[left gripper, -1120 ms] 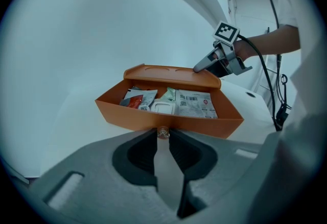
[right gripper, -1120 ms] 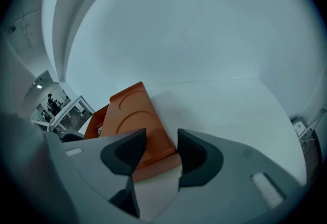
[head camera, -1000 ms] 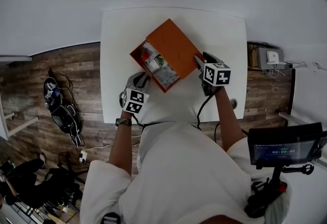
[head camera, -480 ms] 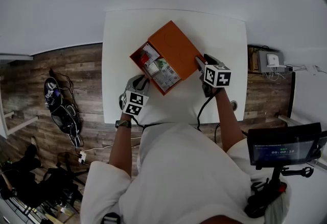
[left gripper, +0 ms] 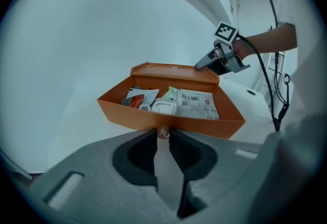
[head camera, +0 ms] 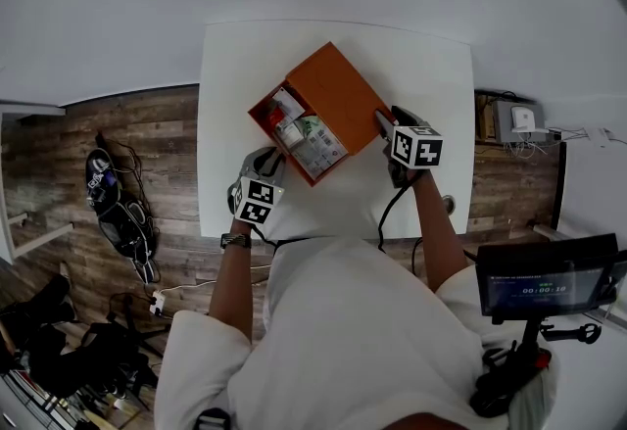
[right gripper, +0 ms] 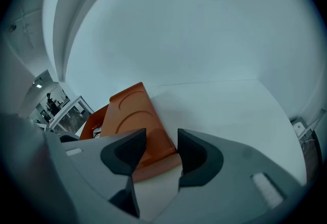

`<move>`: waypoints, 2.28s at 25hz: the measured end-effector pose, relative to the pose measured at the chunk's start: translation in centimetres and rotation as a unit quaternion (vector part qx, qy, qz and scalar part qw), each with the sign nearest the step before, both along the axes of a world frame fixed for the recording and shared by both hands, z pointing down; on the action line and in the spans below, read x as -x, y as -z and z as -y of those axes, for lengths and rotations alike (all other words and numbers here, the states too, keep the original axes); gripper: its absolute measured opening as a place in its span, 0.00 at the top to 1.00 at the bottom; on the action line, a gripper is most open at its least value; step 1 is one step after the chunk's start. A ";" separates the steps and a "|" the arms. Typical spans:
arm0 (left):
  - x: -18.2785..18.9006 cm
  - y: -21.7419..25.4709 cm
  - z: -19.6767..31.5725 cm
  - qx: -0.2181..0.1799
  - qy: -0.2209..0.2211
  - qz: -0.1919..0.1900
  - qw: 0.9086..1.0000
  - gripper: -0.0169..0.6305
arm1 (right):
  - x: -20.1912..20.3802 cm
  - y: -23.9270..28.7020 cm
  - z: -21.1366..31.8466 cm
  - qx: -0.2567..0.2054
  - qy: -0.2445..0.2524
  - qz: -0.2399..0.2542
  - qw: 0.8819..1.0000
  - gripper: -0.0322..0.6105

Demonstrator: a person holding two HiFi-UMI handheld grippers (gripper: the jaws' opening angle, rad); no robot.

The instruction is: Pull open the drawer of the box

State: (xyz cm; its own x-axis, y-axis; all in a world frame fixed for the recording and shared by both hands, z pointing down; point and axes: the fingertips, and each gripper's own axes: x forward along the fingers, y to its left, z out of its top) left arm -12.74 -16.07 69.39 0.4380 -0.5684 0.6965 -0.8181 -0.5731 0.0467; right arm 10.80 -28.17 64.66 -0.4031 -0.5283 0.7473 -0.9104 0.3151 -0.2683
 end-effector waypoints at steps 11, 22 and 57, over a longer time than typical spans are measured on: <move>0.2 -0.3 0.1 -0.001 0.005 0.001 1.000 0.85 | 0.1 -0.4 0.2 0.000 0.000 0.001 1.000 0.64; 0.7 0.1 -0.6 0.001 0.055 0.000 0.998 0.84 | 0.0 0.7 -0.4 -0.011 0.015 -0.023 1.000 0.62; -5.5 25.3 -4.9 -0.264 0.076 0.026 0.961 0.96 | -0.6 25.2 -13.6 -0.328 0.069 -0.011 0.942 0.81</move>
State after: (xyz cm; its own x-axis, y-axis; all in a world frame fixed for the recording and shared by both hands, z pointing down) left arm -7.24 -11.18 44.10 0.2936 -0.9033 0.3129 -0.8880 -0.3789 -0.2607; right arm 11.44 -14.61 39.44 -0.4899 -0.8233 0.2866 -0.8518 0.5221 0.0438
